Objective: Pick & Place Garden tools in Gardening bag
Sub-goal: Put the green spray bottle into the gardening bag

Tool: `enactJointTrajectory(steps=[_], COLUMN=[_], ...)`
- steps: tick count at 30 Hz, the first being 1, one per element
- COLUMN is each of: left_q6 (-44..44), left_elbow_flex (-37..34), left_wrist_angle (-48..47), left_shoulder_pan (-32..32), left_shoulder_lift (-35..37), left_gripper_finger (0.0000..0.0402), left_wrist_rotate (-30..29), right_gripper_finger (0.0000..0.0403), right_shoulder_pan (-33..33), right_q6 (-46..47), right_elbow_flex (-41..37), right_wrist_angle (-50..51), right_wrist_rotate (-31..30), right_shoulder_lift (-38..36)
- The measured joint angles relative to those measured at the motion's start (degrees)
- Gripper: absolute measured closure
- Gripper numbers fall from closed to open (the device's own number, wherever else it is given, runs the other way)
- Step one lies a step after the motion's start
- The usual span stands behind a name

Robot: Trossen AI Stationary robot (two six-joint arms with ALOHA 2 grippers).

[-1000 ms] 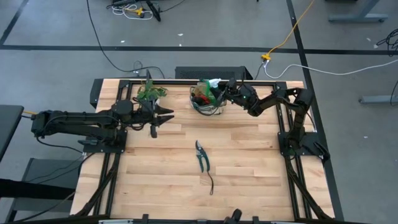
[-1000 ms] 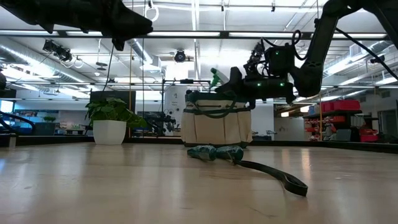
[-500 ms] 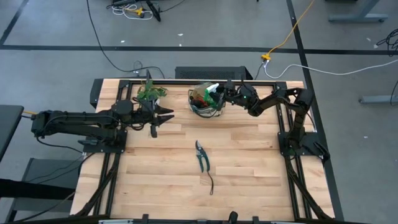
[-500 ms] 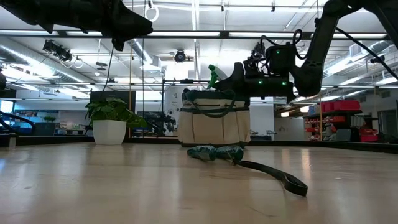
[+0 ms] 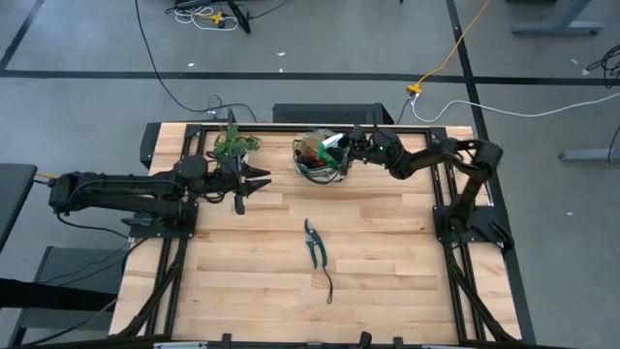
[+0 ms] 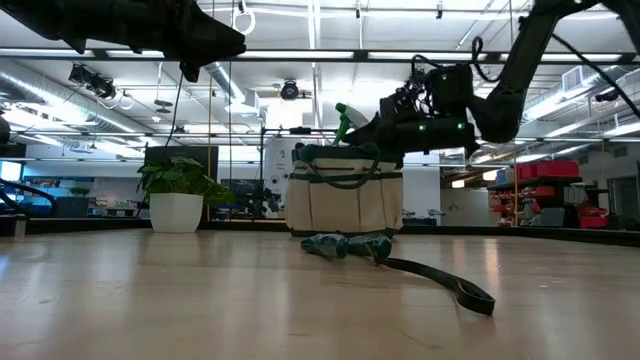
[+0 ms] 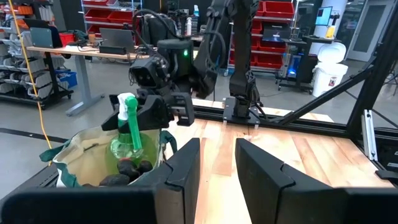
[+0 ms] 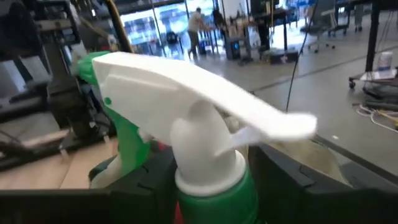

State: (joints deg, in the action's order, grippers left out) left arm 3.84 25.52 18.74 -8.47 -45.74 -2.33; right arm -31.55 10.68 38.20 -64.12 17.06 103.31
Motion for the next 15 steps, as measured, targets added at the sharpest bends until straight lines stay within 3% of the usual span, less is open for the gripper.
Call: enactJointTrajectory(steps=[7,15], left_q6=[0.02,0.02], left_elbow_flex=[0.00,0.00], left_wrist_angle=[0.00,0.02], left_shoulder_pan=[0.00,0.02], left_shoulder_lift=[0.00,0.00], left_gripper_finger=[0.0294,0.0294], left_wrist_rotate=[0.00,0.00], right_gripper_finger=[0.0217,0.0217], right_shoulder_pan=[0.00,0.39], right_q6=[-5.97,-6.70], right_elbow_flex=[-0.02,-0.02], right_wrist_angle=[22.83,36.32], right_wrist_rotate=[-3.80,-4.09], right_shoulder_lift=[-13.30,-24.74])
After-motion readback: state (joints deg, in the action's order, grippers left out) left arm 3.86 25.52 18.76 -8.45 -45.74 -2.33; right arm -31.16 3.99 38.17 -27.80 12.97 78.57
